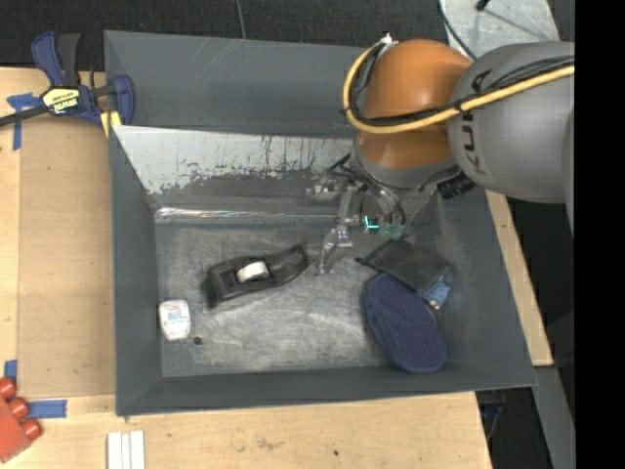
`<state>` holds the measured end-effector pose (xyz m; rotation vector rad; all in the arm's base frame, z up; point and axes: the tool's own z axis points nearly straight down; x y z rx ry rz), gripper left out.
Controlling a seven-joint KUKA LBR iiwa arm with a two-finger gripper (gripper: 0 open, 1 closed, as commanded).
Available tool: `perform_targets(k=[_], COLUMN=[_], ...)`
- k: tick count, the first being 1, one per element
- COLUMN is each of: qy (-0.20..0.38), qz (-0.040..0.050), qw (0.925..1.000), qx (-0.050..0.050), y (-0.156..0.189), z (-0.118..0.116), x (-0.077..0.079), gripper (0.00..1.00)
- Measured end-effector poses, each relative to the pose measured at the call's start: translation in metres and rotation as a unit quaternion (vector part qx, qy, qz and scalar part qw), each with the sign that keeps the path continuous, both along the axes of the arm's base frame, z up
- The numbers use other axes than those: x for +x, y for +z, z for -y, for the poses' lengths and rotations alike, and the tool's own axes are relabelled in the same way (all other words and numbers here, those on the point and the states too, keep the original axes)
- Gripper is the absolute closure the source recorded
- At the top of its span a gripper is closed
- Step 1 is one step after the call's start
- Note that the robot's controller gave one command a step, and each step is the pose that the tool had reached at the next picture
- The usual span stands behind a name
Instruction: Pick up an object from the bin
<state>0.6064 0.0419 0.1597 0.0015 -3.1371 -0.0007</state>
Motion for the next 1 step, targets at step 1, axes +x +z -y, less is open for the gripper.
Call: perform_targets(k=[1], qy=[0.034], qz=[0.0057], qw=[0.9994], qx=[0.000], y=[-0.0771], z=[-0.0363], x=[-0.0081], gripper=[0.00])
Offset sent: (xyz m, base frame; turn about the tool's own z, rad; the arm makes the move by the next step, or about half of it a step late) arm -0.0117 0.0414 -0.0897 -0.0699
